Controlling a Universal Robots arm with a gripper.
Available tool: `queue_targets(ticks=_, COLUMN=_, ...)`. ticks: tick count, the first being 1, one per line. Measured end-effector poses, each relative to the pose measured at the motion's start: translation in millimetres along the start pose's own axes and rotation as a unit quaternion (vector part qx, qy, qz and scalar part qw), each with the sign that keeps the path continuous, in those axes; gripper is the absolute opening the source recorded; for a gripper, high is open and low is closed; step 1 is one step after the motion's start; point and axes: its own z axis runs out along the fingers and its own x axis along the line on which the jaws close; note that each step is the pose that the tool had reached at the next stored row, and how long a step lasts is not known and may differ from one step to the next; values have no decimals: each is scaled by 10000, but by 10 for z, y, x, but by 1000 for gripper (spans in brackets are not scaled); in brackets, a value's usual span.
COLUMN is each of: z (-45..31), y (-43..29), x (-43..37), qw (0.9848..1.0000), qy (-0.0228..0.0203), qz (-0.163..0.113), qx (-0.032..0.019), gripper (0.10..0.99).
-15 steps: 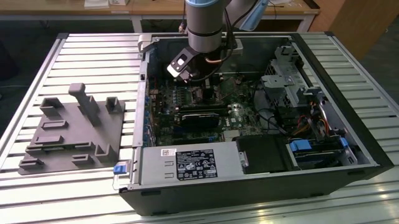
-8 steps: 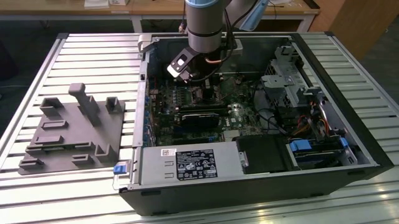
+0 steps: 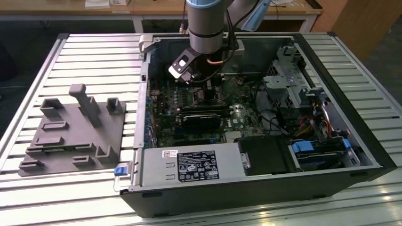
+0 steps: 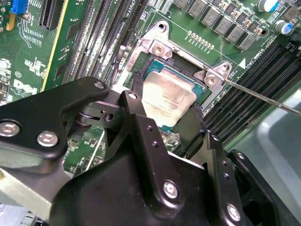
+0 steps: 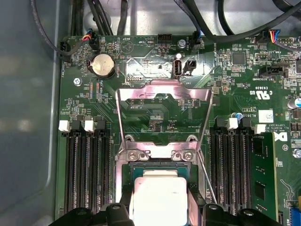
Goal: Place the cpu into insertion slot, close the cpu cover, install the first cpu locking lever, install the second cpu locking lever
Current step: 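Place the cpu into insertion slot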
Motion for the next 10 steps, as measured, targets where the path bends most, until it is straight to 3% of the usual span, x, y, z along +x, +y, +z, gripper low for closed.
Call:
queue_targets(ticks=9, z=2, y=0, x=0, qw=10000, qy=1, qz=0, qx=0, gripper=549)
queue_targets(ticks=10, z=1, y=0, x=0, qw=10000, qy=0, qz=0, qx=0, gripper=612)
